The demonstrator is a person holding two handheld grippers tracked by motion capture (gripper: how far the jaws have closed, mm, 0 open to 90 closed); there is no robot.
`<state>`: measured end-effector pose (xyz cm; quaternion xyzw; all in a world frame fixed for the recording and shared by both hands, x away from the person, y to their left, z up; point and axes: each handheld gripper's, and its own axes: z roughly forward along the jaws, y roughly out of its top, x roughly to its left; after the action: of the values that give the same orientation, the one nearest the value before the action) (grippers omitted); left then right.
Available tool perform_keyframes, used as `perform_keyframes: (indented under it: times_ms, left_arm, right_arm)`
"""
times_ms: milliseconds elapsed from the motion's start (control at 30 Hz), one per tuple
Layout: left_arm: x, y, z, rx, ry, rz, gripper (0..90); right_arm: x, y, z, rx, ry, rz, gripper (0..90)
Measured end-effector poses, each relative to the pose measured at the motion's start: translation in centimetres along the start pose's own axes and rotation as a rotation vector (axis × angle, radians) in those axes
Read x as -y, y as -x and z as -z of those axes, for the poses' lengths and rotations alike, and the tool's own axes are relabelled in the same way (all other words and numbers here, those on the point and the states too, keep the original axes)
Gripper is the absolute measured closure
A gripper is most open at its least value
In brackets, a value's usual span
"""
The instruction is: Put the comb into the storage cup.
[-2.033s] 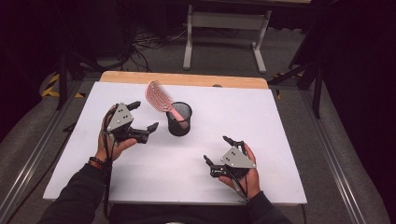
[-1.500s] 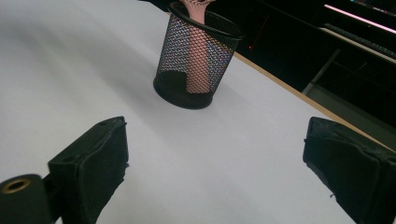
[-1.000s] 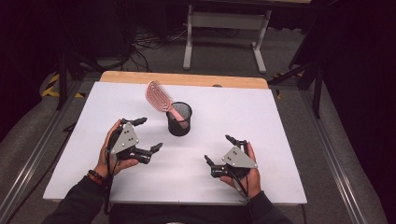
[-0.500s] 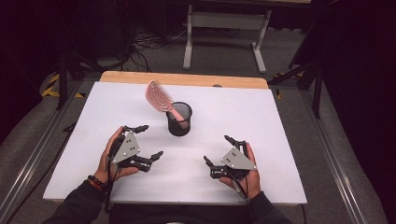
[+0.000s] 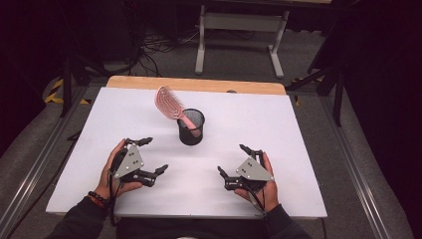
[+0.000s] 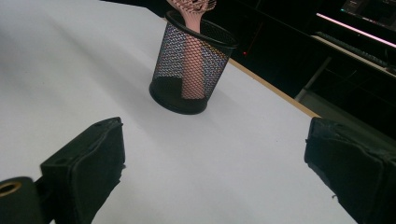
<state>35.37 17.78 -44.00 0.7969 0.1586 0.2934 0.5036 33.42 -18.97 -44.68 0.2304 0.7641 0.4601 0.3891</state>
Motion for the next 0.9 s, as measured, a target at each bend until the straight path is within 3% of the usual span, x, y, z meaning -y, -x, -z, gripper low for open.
perform_keyframes:
  times_ms: [233,700,900]
  left_arm:
    - [1.0,-0.5,1.0,-0.019,-0.015,0.021,6.0]
    - [2.4,-0.7,2.0,-0.018,-0.021,0.06,5.8]
    - [3.6,-1.0,2.5,-0.031,-0.003,0.157,6.1]
  right_arm:
    - [0.0,0.0,0.0,-0.001,-0.003,-0.001,6.1]
    - [0.2,0.2,0.6,0.007,-0.004,-0.009,6.1]
    - [0.3,0.3,0.9,0.009,-0.002,-0.013,6.2]
